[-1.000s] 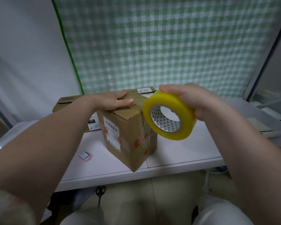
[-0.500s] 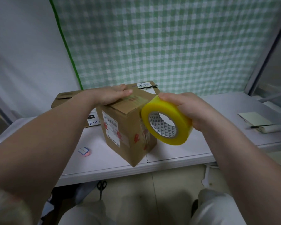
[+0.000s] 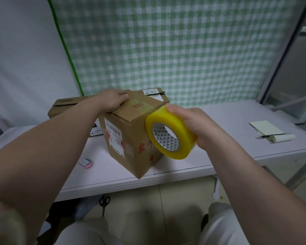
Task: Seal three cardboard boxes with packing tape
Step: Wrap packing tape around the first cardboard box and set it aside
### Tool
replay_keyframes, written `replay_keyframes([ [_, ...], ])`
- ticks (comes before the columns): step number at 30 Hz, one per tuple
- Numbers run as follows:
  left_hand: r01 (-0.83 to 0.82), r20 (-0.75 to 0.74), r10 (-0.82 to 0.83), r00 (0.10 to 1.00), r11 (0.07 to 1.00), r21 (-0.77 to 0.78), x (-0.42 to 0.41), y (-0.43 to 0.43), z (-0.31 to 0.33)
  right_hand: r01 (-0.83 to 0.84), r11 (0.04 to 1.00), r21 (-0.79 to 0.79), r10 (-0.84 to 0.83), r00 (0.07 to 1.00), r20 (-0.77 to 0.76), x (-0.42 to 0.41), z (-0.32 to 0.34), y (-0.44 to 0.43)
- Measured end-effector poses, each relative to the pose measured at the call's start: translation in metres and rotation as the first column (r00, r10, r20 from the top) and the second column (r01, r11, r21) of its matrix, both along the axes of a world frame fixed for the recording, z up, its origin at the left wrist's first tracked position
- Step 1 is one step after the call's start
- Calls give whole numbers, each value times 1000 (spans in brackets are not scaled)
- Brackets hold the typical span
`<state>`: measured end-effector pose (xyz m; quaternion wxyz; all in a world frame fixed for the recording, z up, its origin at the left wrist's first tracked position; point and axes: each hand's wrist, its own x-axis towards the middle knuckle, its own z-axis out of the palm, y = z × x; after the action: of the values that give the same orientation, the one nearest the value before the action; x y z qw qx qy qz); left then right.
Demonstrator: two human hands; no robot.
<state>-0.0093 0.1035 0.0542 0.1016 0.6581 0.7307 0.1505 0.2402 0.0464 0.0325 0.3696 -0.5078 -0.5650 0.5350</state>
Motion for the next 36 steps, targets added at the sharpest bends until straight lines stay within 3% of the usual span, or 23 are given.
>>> replay_keyframes([
  [2,-132,167,103,981,977,170,-4,-7,-5,-38,999,-21,37,999,-36,0,3,-3],
  [4,-195,375,73,924,934,300,-5,-19,-13,-65,997,-36,63,996,-68,0,4,-6],
  [7,-76,373,-96,923,903,423,1,-40,-20,-77,996,-51,71,992,-102,0,3,-10],
  [9,134,317,-255,914,924,357,8,-55,-20,-79,995,-64,70,988,-138,0,2,-12],
  [11,319,87,-343,935,923,216,12,-63,-20,-90,994,-66,76,979,-187,-3,5,-14],
  [13,346,-30,-347,937,918,192,10,-61,-20,-97,994,-56,83,972,-220,-8,11,-15],
  [17,321,40,-334,942,929,185,-3,-49,-12,-100,995,-15,93,964,-248,-22,27,-10],
  [21,206,207,-246,947,959,195,-19,-39,2,-109,994,23,111,963,-245,-42,41,2],
  [28,29,258,-85,962,976,214,-35,-26,9,-75,996,57,87,965,-247,-74,45,13],
  [36,-47,242,8,970,987,154,-44,-11,15,39,996,79,-33,997,-75,-80,13,9],
])
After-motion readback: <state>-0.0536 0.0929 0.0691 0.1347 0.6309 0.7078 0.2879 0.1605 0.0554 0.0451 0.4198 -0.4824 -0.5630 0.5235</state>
